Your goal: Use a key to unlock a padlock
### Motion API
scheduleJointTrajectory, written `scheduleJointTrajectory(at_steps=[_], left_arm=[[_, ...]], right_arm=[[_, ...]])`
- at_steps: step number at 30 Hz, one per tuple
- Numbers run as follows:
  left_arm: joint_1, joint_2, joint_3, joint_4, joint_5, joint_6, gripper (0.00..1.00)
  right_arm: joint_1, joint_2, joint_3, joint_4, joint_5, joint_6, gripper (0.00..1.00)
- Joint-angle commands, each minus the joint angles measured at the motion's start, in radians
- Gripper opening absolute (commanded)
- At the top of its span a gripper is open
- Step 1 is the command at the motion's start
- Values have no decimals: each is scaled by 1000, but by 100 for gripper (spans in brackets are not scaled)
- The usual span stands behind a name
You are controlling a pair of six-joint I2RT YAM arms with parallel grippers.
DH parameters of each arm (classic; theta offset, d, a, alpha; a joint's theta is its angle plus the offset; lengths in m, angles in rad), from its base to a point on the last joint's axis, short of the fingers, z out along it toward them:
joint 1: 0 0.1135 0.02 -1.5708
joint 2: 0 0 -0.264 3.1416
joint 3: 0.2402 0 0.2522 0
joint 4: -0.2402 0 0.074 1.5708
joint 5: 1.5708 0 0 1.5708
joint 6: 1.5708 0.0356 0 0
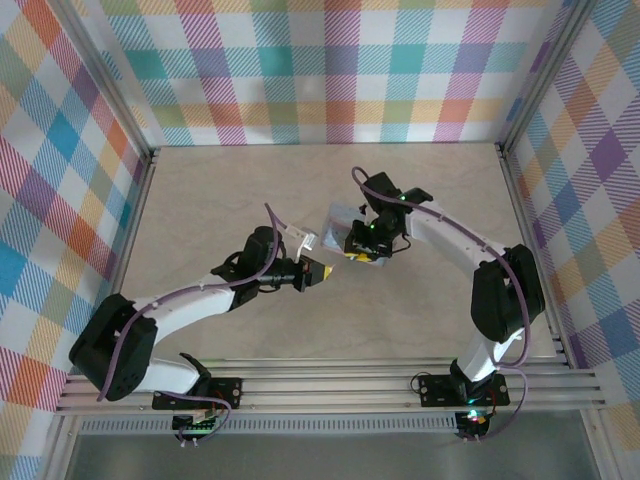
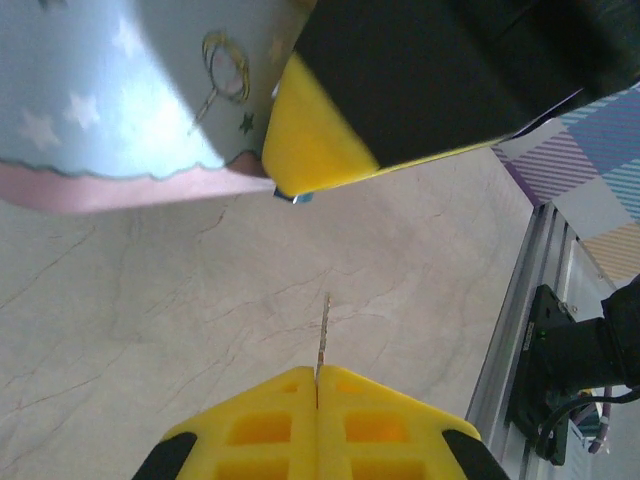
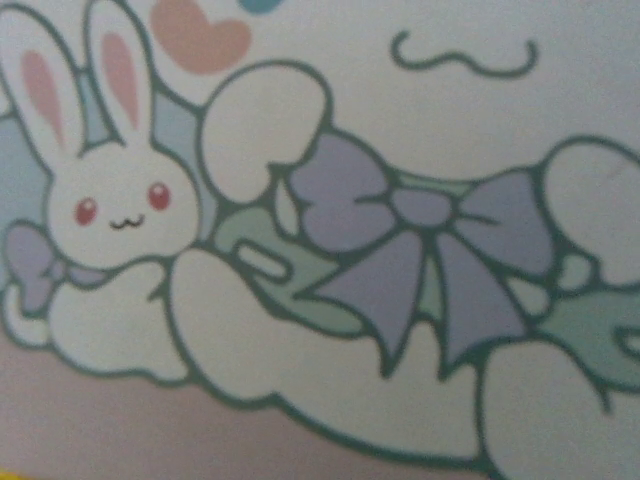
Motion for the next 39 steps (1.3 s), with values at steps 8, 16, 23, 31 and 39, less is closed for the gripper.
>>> scheduleJointTrajectory(at_steps=[8, 16, 23, 31, 39], left_arm=[[-11, 107, -34, 297, 44, -130, 0], [-10, 156, -29, 377, 12, -148, 0], [-11, 190, -26, 446, 16, -185, 0], [-10, 201, -29, 498, 37, -220, 0], [-10, 199, -41, 527, 39, -235, 0]], right_arm=[[-12, 7, 66, -23, -96, 58, 0], [-25, 25, 74, -15, -161, 93, 0], [-34, 30, 76, -22, -178, 91, 0], [-38, 30, 58, 1, -204, 90, 0], [-43, 22, 32, 24, -223, 93, 0]])
